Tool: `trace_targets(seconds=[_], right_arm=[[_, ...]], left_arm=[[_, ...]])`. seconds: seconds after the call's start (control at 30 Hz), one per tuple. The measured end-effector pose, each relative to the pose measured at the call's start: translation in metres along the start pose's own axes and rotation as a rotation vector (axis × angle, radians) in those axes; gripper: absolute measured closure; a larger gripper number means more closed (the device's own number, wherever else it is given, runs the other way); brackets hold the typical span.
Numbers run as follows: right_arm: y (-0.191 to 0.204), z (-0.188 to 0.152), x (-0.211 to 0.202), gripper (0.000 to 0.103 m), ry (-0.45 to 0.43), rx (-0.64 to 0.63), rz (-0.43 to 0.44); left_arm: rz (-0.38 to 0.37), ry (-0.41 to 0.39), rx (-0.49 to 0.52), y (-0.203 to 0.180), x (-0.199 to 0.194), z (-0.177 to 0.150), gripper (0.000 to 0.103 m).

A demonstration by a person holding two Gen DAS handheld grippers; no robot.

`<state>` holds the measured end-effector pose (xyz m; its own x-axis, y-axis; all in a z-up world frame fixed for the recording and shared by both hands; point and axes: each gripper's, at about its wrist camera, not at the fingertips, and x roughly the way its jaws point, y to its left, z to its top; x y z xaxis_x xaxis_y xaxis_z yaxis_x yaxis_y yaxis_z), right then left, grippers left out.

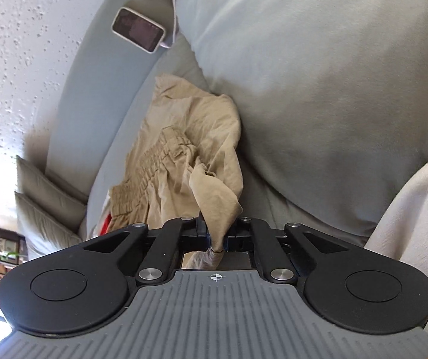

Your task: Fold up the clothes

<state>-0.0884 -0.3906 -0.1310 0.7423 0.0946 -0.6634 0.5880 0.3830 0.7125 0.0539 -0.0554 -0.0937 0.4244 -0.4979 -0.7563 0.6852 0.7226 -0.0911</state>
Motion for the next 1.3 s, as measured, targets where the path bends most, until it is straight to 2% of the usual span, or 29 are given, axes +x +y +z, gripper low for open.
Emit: trace_targets(seconds=[0.03,0.1,0.13,0.17,0.23,0.27,0.3,0.33,0.37,0.5,0.53,0.6,0.63,0.7,0.77,0.83,0.9,0.93,0.97,1.0,1.03,1.1,1.2,1.27,1.3], right_arm=[[-0.001,-0.001,0.002,0.096,0.003,-0.001,-0.011],[-0.001,-0.001,0.005,0.094,0.018,-0.016,-0.034],[-0.002,0.0,0.005,0.092,0.036,-0.022,-0.046],[-0.002,0.001,0.005,0.084,0.053,-0.019,-0.061],[-0.001,0.005,0.001,0.076,0.085,-0.007,-0.086],[-0.001,0.005,-0.004,0.069,0.092,-0.008,-0.089],[0.0,0.005,-0.008,0.068,0.098,-0.01,-0.091],[0.003,0.004,-0.015,0.068,0.09,-0.029,-0.096],[0.008,0.002,-0.022,0.068,0.076,-0.061,-0.103],[0.037,-0.011,-0.041,0.068,0.0,-0.258,-0.044],[0.046,-0.015,-0.041,0.068,-0.01,-0.324,-0.024],[0.059,-0.02,-0.03,0.068,-0.008,-0.413,-0.005],[0.064,-0.021,-0.023,0.07,-0.004,-0.436,-0.025],[0.066,-0.021,-0.019,0.07,-0.02,-0.436,-0.161],[0.059,-0.018,-0.022,0.068,-0.034,-0.403,-0.295],[0.043,-0.013,-0.035,0.069,-0.054,-0.369,-0.356],[0.035,-0.008,-0.05,0.068,-0.105,-0.36,-0.406],[0.033,-0.005,-0.058,0.068,-0.138,-0.359,-0.418],[0.034,-0.004,-0.065,0.068,-0.165,-0.36,-0.407],[0.036,-0.003,-0.07,0.068,-0.189,-0.368,-0.378],[0.041,-0.002,-0.073,0.068,-0.198,-0.385,-0.336],[0.052,-0.001,-0.072,0.063,-0.193,-0.426,-0.25],[0.071,0.004,-0.042,0.062,-0.1,-0.479,-0.133],[0.079,0.012,-0.023,0.061,-0.073,-0.513,-0.105],[0.083,0.016,-0.013,0.058,-0.06,-0.53,-0.093]], left_arm=[[0.076,0.028,-0.026,0.01,-0.005,-0.006,0.102],[0.176,0.068,-0.111,0.034,-0.019,-0.013,0.103],[0.185,0.065,-0.16,0.044,-0.027,-0.017,0.103],[0.181,0.051,-0.187,0.049,-0.035,-0.018,0.103],[0.127,-0.001,-0.182,0.035,-0.029,-0.012,0.103],[0.099,-0.027,-0.179,0.029,-0.026,-0.008,0.099],[0.072,-0.053,-0.177,0.022,-0.024,-0.005,0.094],[0.044,-0.079,-0.174,0.015,-0.021,-0.001,0.081],[0.017,-0.105,-0.171,0.008,-0.018,0.002,0.071],[-0.089,-0.204,-0.158,-0.019,-0.007,0.016,0.068],[-0.081,-0.199,-0.139,-0.027,0.004,0.021,0.066],[-0.01,-0.155,-0.074,-0.044,0.028,0.031,0.065],[0.024,-0.14,-0.068,-0.047,0.036,0.033,0.066],[0.07,-0.106,-0.142,-0.041,0.042,0.035,0.067],[0.103,-0.08,-0.304,-0.017,0.04,0.031,0.066],[0.157,-0.069,-0.451,0.009,0.037,0.026,0.065],[0.27,-0.084,-0.522,0.026,0.03,0.02,0.082],[0.305,-0.092,-0.532,0.03,0.026,0.018,0.083],[0.332,-0.102,-0.542,0.033,0.022,0.018,0.083],[0.3,-0.113,-0.552,0.035,0.016,0.017,0.083],[0.267,-0.124,-0.539,0.032,0.012,0.019,0.083],[0.184,-0.159,-0.43,0.016,0.008,0.027,0.081],[0.069,-0.219,-0.217,-0.02,0.006,0.041,0.063],[0.071,-0.243,-0.111,-0.039,0.014,0.05,0.055],[0.071,-0.254,-0.058,-0.048,0.018,0.055,0.055]])
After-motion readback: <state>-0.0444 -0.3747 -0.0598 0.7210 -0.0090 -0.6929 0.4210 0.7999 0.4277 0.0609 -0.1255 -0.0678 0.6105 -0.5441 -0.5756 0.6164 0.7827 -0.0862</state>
